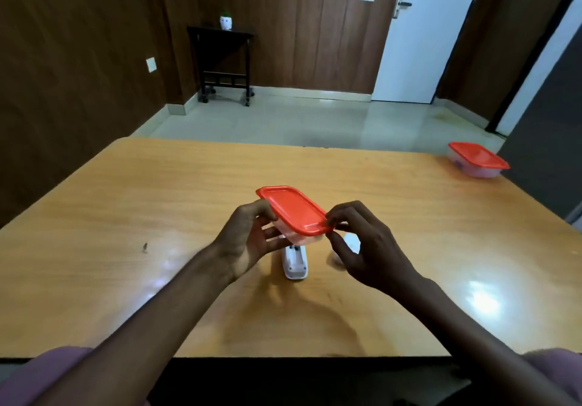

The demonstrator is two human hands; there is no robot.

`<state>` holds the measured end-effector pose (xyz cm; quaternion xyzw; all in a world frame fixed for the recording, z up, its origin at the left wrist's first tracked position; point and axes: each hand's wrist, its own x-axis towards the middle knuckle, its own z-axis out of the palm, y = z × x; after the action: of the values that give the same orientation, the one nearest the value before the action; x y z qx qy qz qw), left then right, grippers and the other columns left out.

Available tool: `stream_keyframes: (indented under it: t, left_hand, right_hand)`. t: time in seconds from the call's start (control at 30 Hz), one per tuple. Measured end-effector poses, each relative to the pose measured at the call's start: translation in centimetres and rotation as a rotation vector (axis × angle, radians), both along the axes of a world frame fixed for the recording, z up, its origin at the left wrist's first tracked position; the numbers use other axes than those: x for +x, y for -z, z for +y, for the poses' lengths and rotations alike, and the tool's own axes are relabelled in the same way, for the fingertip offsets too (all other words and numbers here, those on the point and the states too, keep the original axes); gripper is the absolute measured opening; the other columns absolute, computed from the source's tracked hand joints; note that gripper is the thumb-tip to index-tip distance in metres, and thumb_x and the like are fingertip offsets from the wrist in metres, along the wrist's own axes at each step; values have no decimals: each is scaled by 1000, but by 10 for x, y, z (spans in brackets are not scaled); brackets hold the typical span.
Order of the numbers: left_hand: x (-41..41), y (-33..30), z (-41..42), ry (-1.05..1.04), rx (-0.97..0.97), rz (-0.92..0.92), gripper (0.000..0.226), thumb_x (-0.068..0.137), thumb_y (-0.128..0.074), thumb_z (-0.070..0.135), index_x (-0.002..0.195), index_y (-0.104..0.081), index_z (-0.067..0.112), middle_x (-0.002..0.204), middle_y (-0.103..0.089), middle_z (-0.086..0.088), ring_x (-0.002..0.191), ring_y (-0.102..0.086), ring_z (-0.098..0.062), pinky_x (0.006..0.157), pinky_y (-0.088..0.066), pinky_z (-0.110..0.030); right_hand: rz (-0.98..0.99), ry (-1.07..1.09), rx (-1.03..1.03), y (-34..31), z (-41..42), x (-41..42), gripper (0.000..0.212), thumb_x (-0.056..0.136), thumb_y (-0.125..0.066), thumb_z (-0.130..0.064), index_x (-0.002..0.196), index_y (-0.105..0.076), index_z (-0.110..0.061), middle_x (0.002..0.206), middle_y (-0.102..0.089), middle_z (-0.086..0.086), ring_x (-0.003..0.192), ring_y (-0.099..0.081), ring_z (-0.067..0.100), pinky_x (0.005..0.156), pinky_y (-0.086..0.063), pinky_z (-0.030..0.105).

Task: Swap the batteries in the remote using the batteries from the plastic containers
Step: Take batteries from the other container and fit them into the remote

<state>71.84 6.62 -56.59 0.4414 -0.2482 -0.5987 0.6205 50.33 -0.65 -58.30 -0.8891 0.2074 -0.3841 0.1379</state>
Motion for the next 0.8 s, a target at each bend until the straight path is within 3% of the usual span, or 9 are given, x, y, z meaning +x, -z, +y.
stream_keyframes:
  t: [0.1, 0.23, 0.3, 0.37, 0.5, 0.63, 0.8]
  left_hand:
    - [-2, 6, 1, 44, -85, -1, 38, 65, -59, 1, 103, -64, 8, 101, -62, -13, 89, -69, -30, 85, -59, -45]
    - [-11, 5, 4, 105, -193, -151, 49, 62, -75, 2, 111, -69, 6, 99, -74, -9, 96, -72, -24, 78, -59, -31]
    - [-17, 5, 4, 59, -184, -261, 48, 63, -80, 3, 110, -70, 3, 103, -74, -12, 102, -71, -26, 82, -58, -30]
    - [-25, 8, 3, 4, -153, -386, 62, 55, -90, 13, 114, -71, 6, 110, -75, -12, 105, -70, -27, 89, -56, -35]
    - [-44, 19, 6, -126, -124, -447, 84, 47, -93, 26, 123, -63, 9, 117, -73, -6, 108, -71, -28, 94, -54, -41]
    - [-56, 22, 9, -172, -121, -472, 70, 64, -86, -1, 127, -57, 10, 114, -72, -2, 104, -70, -20, 78, -54, -27]
    - [-59, 25, 14, -198, -118, -487, 58, 67, -85, 5, 120, -66, 18, 105, -77, 7, 100, -72, -16, 73, -54, -27]
  right_hand:
    - [-40, 24, 76, -4, -6, -8, 23, 83, -60, 11, 98, -61, -7, 105, -59, 2, 95, -64, 16, 85, -58, 33]
    - [-30, 96, 171, -13, -9, -16, 36, 79, -47, 16, 93, -66, -11, 106, -66, 1, 99, -65, 15, 83, -56, 41]
    - [-40, 98, 241, -23, -5, -17, 36, 82, -44, 7, 96, -71, -13, 109, -71, 0, 105, -65, 15, 90, -54, 41]
    - [-22, 101, 239, -33, 6, -14, 32, 87, -48, -12, 104, -74, -17, 113, -72, 0, 110, -64, 15, 94, -51, 36]
    - [149, 148, -76, -32, 31, -2, 40, 95, -54, -47, 116, -70, -18, 113, -73, -1, 104, -65, 16, 79, -54, 32]
    - [180, 200, -237, -26, 33, 3, 36, 100, -51, -44, 110, -70, -14, 103, -75, 1, 95, -69, 22, 68, -56, 36]
    - [195, 157, -271, -24, 35, 7, 38, 103, -39, -33, 103, -66, -6, 94, -73, 8, 86, -68, 30, 64, -55, 43]
